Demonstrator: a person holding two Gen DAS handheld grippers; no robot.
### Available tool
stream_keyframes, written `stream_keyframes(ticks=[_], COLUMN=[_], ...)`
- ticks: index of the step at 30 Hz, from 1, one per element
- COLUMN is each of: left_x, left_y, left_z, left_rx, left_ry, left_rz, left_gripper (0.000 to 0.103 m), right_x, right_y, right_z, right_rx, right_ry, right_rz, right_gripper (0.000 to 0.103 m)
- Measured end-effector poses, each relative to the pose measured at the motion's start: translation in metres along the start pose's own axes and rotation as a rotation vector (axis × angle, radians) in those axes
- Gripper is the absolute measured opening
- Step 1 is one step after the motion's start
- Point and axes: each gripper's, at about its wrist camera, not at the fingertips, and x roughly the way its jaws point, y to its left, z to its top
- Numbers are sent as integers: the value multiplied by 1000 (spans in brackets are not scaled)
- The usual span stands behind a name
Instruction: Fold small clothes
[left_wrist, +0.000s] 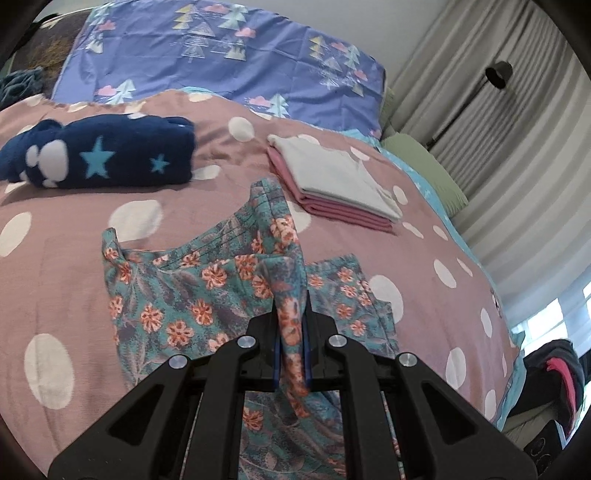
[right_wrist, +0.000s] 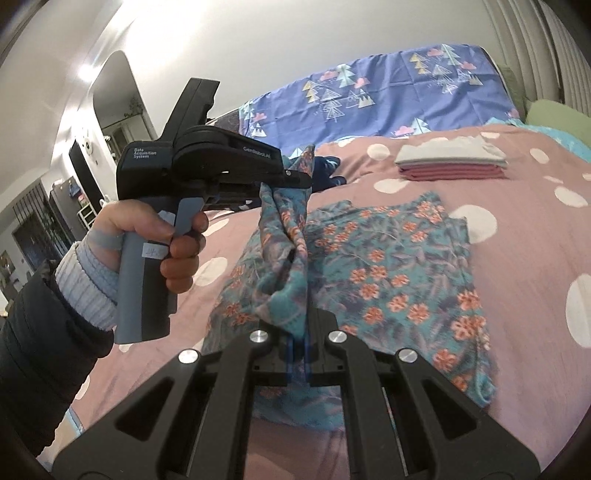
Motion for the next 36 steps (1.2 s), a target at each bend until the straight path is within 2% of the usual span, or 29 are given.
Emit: stream_keyframes(ticks=[16, 26, 36], left_x=[58, 81, 110], left_y=[-72, -95, -108], left_z=[-3, -8, -21], left_rx=[147, 187, 246], left_ry=[103, 137, 179], left_rz=[13, 35, 94], left_gripper=[8, 7, 8], right_x=[-26, -35, -35], right_y=[-56, -73, -82], right_z=[-15, -21, -29], right_rx=[141, 182, 226], right_ry=[-23, -29, -9], right_rz=[-53, -58, -62], right_gripper=[4, 4, 4])
